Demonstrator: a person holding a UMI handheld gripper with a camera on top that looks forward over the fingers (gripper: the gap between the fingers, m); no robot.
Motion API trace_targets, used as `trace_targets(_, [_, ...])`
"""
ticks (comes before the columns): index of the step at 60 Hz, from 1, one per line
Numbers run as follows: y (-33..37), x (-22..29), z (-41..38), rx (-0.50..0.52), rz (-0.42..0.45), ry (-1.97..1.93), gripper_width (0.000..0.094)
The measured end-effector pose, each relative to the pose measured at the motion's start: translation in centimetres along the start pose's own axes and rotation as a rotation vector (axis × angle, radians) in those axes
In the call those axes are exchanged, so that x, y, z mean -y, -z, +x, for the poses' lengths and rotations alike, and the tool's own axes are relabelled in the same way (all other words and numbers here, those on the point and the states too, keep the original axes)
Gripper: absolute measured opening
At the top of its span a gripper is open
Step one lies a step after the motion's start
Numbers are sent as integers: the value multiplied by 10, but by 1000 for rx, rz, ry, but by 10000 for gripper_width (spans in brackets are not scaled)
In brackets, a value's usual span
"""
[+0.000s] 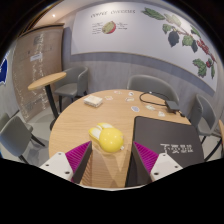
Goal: Arrange mouse
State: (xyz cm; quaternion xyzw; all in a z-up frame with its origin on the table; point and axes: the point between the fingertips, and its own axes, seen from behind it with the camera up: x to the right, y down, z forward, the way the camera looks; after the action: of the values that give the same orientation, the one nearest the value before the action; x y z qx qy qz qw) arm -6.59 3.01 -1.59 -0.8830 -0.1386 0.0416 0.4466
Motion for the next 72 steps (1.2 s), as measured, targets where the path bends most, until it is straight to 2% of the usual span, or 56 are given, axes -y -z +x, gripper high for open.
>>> trace_targets(6, [-18,13,3,14,-20,-6,840])
trace_targets(12, [-36,26,9,8,-32,2,803])
trace_targets(18, [-53,35,4,50,-47,-32,687])
trace_targets(22, [-59,40,8,33,-53,-29,640])
trace_targets(26, [-62,42,3,53,-52,-21,537])
trace_targets(30, [-65,45,4,45,-43,-42,483])
trace_targets(34, [-66,49,1,49,-20,-60,420])
trace_targets(39, [-62,56,-12,95,6,-64,385])
trace_targets(43, [-38,78,-12,128,76,-69,381])
trace_targets(50, [19,124,41,28,227,-49,378])
trace_targets(55, [50,131,101,-69,271,-49,379])
trace_targets(61, [46,94,154,-141,205,-118,376])
trace_targets(67, [26,40,188,-205,90,-138,377])
trace_targets(72, [14,10,187,-173,25,-164,379])
